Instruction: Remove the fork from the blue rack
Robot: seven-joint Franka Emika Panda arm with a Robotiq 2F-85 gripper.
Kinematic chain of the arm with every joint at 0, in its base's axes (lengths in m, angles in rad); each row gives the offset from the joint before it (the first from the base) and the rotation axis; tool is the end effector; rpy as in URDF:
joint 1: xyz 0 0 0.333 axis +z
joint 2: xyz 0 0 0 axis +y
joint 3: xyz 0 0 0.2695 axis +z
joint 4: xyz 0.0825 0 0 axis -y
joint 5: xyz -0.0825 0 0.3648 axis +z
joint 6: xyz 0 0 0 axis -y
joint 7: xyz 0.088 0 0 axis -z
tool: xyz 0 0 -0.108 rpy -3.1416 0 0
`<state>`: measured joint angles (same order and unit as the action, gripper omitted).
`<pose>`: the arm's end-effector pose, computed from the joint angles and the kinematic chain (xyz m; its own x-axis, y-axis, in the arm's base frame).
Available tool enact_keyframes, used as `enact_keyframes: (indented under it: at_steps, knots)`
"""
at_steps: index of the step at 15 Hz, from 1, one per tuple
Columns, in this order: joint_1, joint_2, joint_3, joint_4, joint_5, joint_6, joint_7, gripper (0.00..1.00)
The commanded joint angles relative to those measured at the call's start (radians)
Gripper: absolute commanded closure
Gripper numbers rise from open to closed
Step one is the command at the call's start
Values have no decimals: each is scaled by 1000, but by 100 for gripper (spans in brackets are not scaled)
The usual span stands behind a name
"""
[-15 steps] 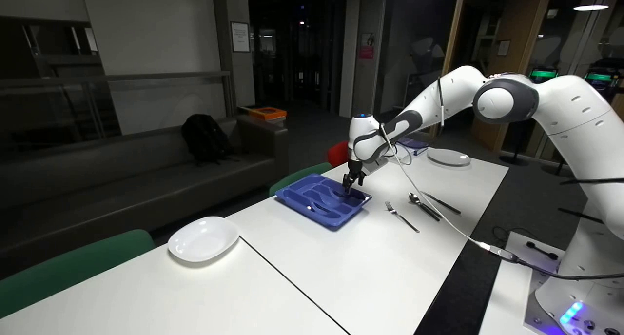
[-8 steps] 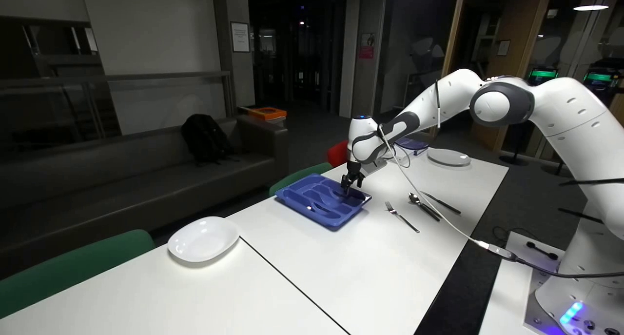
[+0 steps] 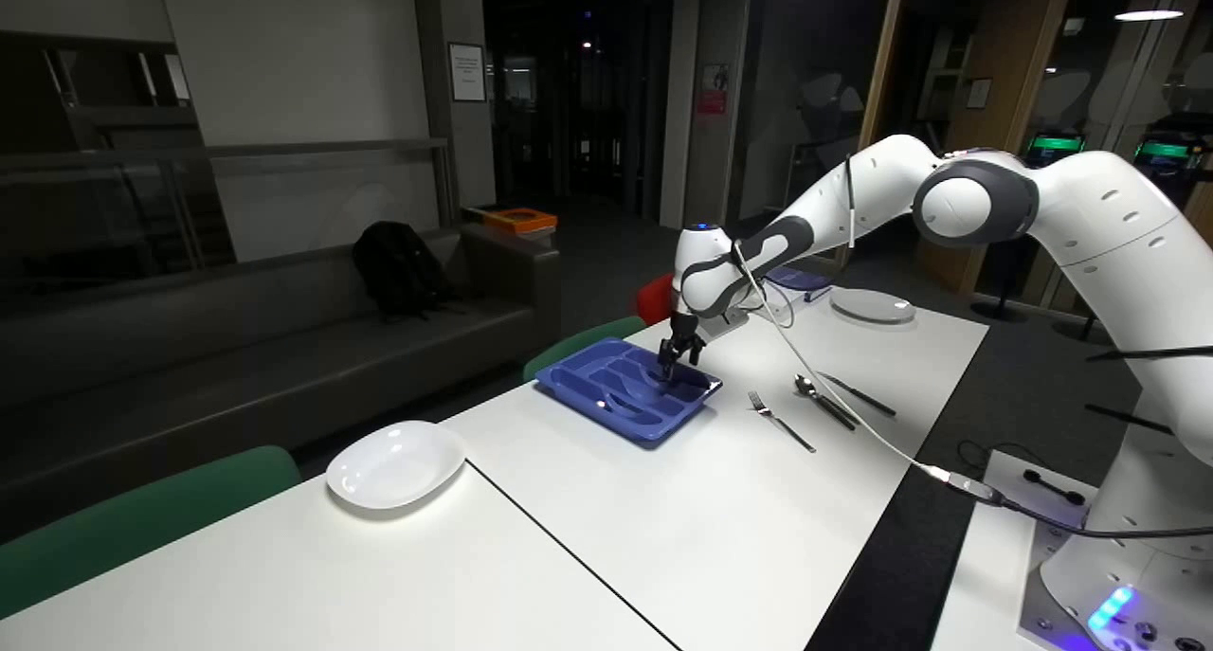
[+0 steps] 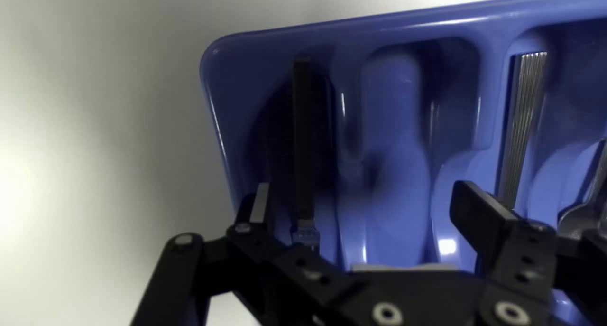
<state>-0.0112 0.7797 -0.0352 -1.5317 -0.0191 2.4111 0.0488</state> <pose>0.6708 -0.0282 0.1829 0.9925 -0.0681 0.1011 -0.0718 -0.9968 0.0339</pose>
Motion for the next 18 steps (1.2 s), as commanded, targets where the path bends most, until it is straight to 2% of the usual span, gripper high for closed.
enact_keyframes:
  at_steps: [1,13,18]
  knots:
    - [-10,-6,11,-13,20,32,1,0]
    - [-20,29,8,64,33,-15,1,0]
    - [45,42,-55,87,-12,-9,135,0]
